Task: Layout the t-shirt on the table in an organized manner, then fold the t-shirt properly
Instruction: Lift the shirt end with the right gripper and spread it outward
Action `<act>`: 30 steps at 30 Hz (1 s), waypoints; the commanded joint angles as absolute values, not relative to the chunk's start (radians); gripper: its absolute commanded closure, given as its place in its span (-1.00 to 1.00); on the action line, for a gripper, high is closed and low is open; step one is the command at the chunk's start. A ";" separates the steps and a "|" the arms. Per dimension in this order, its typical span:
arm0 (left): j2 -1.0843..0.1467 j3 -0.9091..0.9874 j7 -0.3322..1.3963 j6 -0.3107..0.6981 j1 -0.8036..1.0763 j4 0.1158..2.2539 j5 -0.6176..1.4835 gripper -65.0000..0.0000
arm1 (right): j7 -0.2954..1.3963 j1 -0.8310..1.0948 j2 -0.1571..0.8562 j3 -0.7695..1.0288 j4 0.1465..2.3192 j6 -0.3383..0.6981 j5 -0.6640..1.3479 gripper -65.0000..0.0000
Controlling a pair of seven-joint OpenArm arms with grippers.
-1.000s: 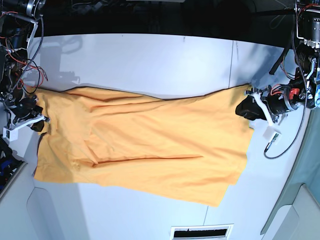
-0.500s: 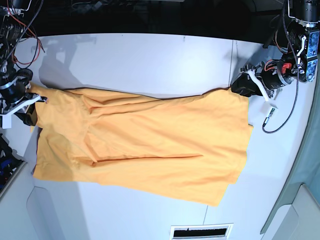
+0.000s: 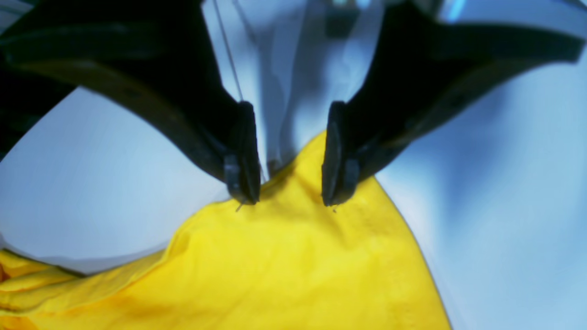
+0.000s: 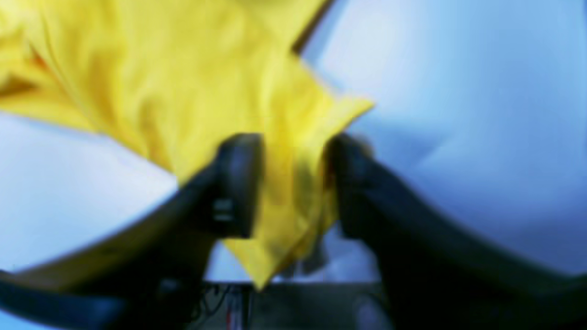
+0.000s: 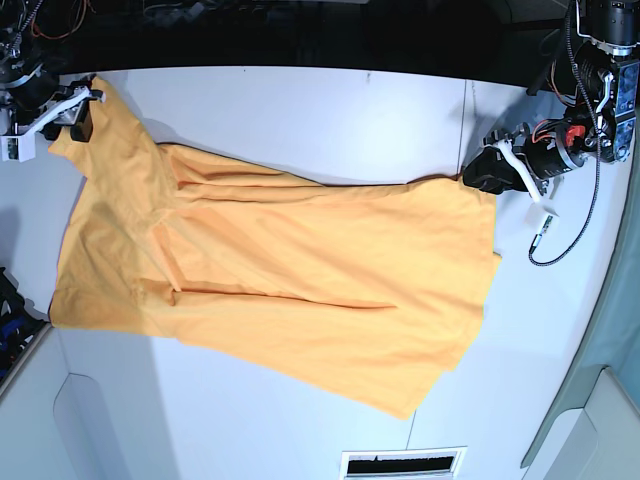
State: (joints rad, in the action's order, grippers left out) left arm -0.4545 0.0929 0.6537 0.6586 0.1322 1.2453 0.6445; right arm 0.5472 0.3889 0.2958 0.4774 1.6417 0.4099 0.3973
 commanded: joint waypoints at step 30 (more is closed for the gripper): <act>-0.507 0.093 0.707 0.678 0.131 1.244 0.673 0.16 | 0.532 0.212 0.313 0.528 1.400 0.506 0.539 -0.01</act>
